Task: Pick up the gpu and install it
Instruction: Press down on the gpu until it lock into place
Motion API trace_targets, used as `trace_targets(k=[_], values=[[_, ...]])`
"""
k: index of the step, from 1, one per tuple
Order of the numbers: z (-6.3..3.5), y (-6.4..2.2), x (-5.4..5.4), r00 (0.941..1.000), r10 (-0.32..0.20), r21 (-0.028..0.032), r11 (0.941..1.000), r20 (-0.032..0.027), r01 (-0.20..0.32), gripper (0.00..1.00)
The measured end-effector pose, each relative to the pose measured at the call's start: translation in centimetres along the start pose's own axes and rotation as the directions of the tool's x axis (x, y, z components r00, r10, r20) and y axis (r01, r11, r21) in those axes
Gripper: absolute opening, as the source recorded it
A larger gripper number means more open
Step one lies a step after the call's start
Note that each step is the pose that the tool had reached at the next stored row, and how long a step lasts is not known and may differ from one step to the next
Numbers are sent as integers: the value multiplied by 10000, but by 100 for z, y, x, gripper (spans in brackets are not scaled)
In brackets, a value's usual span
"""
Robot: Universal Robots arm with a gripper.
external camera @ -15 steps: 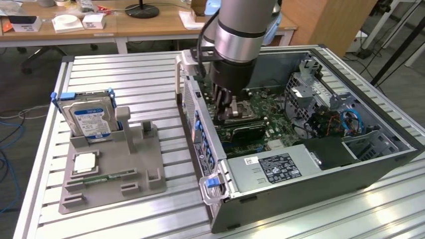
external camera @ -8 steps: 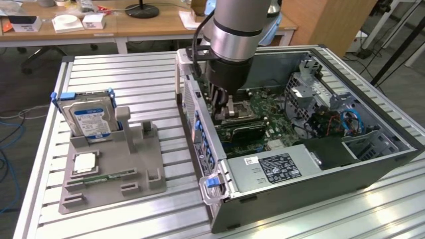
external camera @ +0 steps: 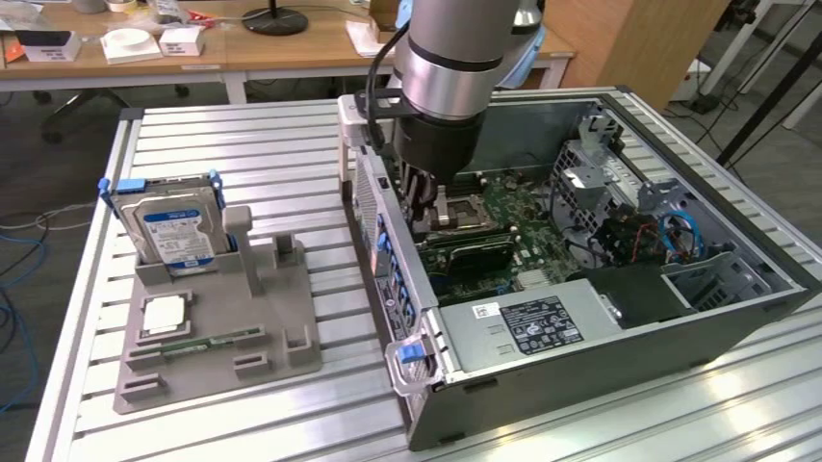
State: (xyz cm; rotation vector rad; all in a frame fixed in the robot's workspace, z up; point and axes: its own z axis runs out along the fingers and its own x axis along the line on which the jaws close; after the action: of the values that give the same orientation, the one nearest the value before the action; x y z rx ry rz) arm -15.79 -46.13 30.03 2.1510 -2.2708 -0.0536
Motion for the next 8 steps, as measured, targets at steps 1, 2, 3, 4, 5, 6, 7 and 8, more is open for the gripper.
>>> trace_targets(k=[1,2,3,4,5,6,7,8], values=[[0,0,0,10000,6,-7,10000,0,-6,11],[0,1,0,10000,6,-7,10000,0,-6,11],[3,1,0,10000,7,-7,10000,1,-7,11],[11,1,1,10000,8,-6,10000,3,-8,11],[22,1,1,10000,10,-7,10000,1,-10,11],[33,1,1,10000,13,-11,10000,-9,-13,11],[46,-1,2,10000,15,-10,10000,-12,-15,11],[57,-2,1,10000,16,-5,10000,-3,-16,11]])
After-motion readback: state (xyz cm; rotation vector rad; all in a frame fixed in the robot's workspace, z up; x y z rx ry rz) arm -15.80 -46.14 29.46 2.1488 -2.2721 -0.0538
